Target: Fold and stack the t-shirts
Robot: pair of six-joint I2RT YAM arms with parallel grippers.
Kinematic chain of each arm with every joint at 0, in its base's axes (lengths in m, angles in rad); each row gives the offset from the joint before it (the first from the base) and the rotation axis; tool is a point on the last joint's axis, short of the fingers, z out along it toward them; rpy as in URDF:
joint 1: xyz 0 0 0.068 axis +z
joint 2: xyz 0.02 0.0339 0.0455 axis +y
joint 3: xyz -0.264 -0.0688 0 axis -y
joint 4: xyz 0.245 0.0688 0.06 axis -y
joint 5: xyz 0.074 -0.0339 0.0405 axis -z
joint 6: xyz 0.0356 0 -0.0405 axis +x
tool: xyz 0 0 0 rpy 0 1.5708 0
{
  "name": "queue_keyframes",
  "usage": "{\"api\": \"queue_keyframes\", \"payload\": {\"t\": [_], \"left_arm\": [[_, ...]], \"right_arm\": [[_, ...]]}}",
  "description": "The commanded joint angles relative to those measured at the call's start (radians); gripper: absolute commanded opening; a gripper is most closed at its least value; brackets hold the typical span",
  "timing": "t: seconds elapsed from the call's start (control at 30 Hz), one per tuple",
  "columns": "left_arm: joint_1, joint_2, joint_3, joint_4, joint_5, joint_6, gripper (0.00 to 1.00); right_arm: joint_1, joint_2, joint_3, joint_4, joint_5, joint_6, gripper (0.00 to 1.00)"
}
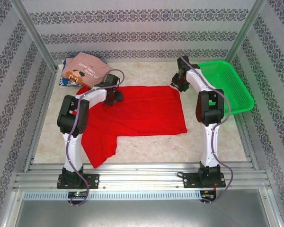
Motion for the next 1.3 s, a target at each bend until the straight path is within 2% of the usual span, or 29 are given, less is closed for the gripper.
{"api": "queue_keyframes", "payload": {"t": [0.0, 0.47, 0.63, 0.83, 1.0, 1.27], "left_arm": [[0.007, 0.026, -0.038, -0.066, 0.033, 0.018, 0.57], [0.004, 0.008, -0.041, -0.052, 0.053, 0.020, 0.53], [0.003, 0.006, -0.050, -0.049, 0.062, 0.023, 0.53], [0.002, 0.004, -0.058, -0.056, 0.058, 0.037, 0.52], [0.003, -0.002, -0.067, -0.065, 0.048, 0.052, 0.51], [0.003, -0.002, -0.093, -0.078, 0.030, 0.061, 0.49]], "right_arm": [[0.004, 0.022, -0.005, 0.002, -0.026, 0.035, 0.33], [0.000, 0.041, -0.046, 0.061, -0.016, 0.080, 0.31], [0.000, 0.078, -0.007, 0.048, -0.016, 0.082, 0.24], [-0.010, 0.099, 0.035, 0.037, 0.004, 0.091, 0.08], [-0.028, 0.044, 0.034, 0.074, 0.054, 0.100, 0.03], [-0.065, 0.030, 0.055, 0.065, 0.039, 0.109, 0.03]]}}
